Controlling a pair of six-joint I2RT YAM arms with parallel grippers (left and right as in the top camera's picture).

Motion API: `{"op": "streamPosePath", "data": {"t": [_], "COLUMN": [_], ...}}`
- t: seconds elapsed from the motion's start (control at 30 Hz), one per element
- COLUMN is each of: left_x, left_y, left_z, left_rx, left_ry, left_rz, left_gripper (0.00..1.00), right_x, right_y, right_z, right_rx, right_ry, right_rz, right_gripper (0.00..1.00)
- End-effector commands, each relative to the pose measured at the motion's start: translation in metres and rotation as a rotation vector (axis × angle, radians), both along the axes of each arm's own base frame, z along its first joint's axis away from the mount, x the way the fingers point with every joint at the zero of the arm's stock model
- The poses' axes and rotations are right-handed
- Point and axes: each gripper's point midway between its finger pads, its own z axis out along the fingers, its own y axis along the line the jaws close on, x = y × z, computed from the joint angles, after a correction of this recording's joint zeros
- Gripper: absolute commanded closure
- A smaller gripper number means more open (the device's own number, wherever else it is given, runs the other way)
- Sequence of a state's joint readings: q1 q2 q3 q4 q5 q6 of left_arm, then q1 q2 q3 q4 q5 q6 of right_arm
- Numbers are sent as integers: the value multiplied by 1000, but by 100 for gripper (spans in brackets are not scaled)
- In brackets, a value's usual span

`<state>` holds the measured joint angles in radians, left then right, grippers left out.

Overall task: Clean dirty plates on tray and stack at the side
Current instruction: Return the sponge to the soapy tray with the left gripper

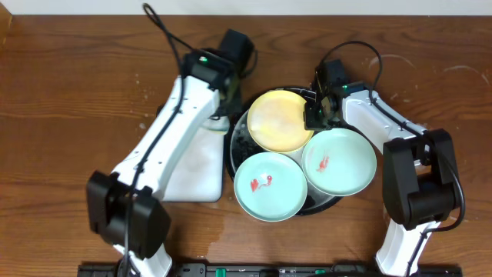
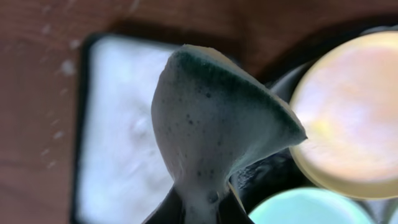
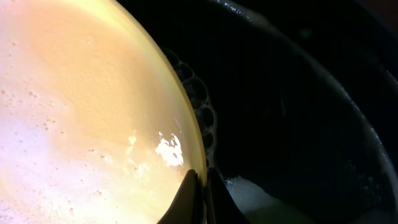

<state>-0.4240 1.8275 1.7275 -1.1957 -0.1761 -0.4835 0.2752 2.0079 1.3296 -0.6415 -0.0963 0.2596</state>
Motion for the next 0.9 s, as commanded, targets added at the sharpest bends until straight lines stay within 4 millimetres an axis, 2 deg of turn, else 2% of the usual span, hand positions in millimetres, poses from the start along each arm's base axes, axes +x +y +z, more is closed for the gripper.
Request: {"op": "streamPosePath", "data": {"t": [0.0, 0.07, 0.13, 0.17, 0.2, 0.27, 0.3, 0.37, 0.5, 0.53, 0.57, 0.6, 0.73, 0.87], "left_x": [-10, -18, -29, -36, -44, -52, -55, -57, -58, -57, -56, -56, -56, -56], "left_y": [37, 47, 55, 61, 69, 75, 77, 77, 80, 82, 83, 84, 84, 84], "left_z": [-10, -23, -39, -50, -66, -83, -92, -101, -106, -106, -106, -106, -106, -106], "left_rx": [59, 59, 42, 40, 32, 7, -23, -73, -135, -139, -143, -143, -143, -143], "left_ry": [83, 139, 201, 234, 274, 306, 321, 334, 343, 343, 341, 341, 341, 341], "left_rz": [29, 29, 42, 58, 80, 100, 100, 104, 139, 144, 145, 146, 147, 147], "left_gripper": [92, 92, 92, 92, 92, 92, 89, 83, 71, 64, 51, 46, 37, 27], "right_x": [4, 5, 8, 9, 9, 7, 5, 3, -2, -3, -4, -5, -8, -15], "right_y": [-15, -14, -13, -13, -11, -12, -15, -19, -31, -33, -32, -33, -33, -23], "right_z": [0, 13, 34, 48, 72, 98, 113, 125, 145, 150, 159, 164, 183, 199], "right_rx": [-73, -68, -58, -54, -50, -62, -88, -131, -278, -312, -364, -401, -542, -674], "right_ry": [-25, -43, -84, -115, -171, -229, -266, -297, -354, -372, -404, -422, -497, -557], "right_rz": [10, 13, 13, 25, 58, 76, 74, 75, 70, 71, 72, 69, 58, 106], "right_gripper": [99, 99, 99, 99, 99, 99, 99, 99, 99, 99, 99, 99, 99, 99]}}
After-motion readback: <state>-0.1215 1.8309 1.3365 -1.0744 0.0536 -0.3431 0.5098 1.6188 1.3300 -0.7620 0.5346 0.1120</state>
